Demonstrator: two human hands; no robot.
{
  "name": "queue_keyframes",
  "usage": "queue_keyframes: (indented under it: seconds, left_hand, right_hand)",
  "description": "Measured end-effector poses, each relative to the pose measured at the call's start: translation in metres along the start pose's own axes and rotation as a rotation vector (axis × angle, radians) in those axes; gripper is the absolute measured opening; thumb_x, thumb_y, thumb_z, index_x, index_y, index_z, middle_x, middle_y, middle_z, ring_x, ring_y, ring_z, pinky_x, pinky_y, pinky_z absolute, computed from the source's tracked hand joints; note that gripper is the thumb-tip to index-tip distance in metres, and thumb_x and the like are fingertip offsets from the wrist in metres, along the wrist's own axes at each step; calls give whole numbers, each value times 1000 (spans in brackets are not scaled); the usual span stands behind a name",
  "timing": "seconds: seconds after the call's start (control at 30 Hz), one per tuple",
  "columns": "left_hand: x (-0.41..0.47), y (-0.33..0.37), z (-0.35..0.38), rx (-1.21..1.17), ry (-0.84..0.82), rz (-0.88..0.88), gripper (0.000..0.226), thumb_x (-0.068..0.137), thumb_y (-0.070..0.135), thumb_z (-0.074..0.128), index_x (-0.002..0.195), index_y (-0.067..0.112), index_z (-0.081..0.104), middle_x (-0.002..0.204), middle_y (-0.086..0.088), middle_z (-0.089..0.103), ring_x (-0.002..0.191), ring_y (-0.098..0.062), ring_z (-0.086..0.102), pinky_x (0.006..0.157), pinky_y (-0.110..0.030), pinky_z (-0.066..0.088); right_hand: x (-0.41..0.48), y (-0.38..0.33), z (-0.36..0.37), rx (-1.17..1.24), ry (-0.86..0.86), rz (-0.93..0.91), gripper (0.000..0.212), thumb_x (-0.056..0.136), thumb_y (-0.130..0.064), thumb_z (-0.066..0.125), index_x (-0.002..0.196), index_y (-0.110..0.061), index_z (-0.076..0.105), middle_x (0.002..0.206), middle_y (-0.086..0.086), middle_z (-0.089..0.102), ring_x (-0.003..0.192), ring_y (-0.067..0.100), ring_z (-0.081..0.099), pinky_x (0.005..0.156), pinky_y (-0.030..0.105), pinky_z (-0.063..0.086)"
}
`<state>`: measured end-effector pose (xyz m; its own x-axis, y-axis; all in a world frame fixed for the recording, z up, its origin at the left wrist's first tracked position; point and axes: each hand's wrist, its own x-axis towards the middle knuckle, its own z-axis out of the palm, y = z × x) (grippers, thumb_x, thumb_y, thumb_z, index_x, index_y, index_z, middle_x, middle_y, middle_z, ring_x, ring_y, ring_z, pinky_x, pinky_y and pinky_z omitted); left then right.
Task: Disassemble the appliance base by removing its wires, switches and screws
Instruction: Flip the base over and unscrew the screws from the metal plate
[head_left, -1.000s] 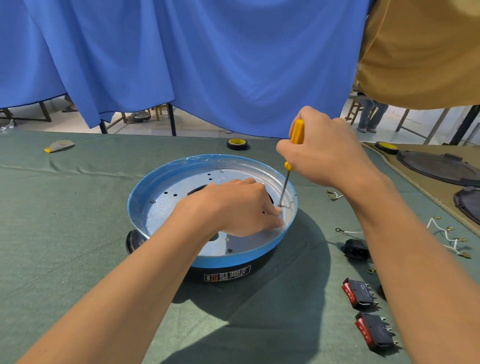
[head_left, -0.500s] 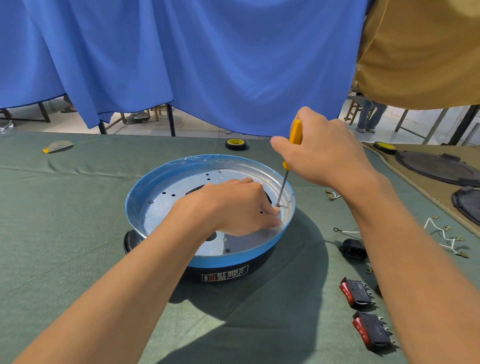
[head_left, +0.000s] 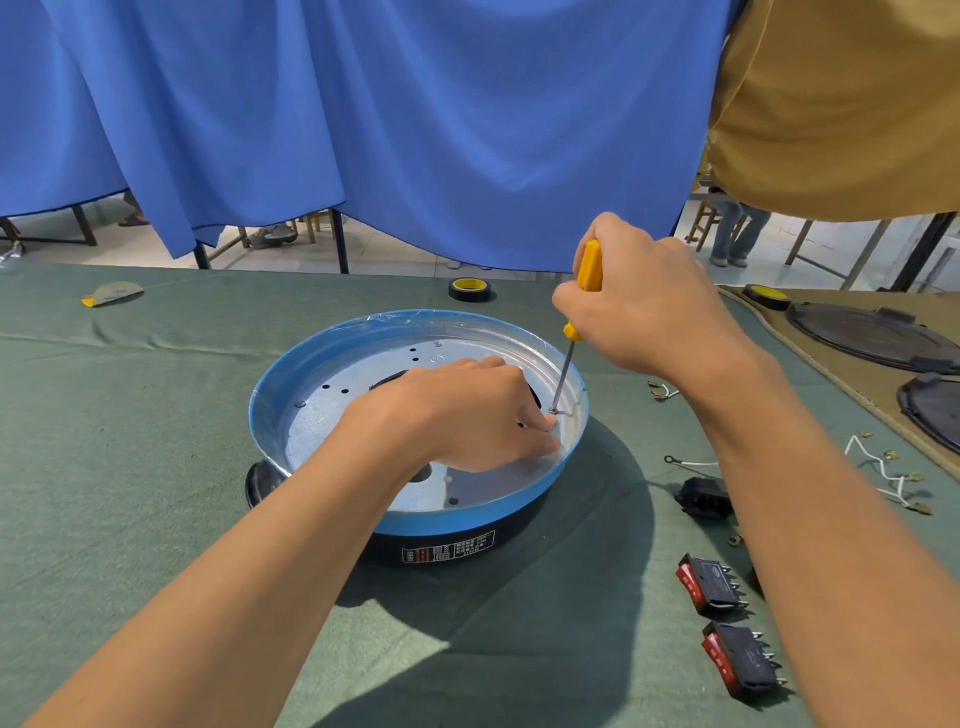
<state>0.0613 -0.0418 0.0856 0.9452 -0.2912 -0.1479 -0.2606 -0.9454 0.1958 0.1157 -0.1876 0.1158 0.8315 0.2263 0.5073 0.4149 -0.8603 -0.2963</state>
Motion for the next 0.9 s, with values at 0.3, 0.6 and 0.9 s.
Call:
queue_keyframes:
  seconds: [0.3, 0.6, 0.9]
  left_hand:
    - [0, 0, 0, 1, 9, 7, 39, 94, 57, 44, 128, 43, 59, 121, 4, 51, 103, -22, 48, 83, -38, 42]
    - [0, -1, 0, 4, 8, 6, 40, 94, 57, 44, 127, 43, 60, 121, 4, 52, 104, -22, 49, 87, -41, 44]
    - [0, 0, 0, 6, 5, -1, 40, 93, 59, 43, 127, 44, 59, 122, 4, 51, 105, -21, 48, 84, -39, 42]
  right_hand:
    - [-1, -2, -2, -3, 14, 18, 22, 89, -37, 52, 97, -17, 50, 85, 7, 57, 83, 32, 53, 65, 40, 42]
    - [-1, -4, -3, 1, 9, 21, 21, 90, -38, 53, 94, -17, 50, 84, 7, 55, 85, 33, 53, 66, 41, 42]
    - [-1, -2, -3, -30, 51, 54, 19, 91, -35, 52, 92, -16, 52, 87, 9, 57, 85, 33, 52, 66, 39, 39]
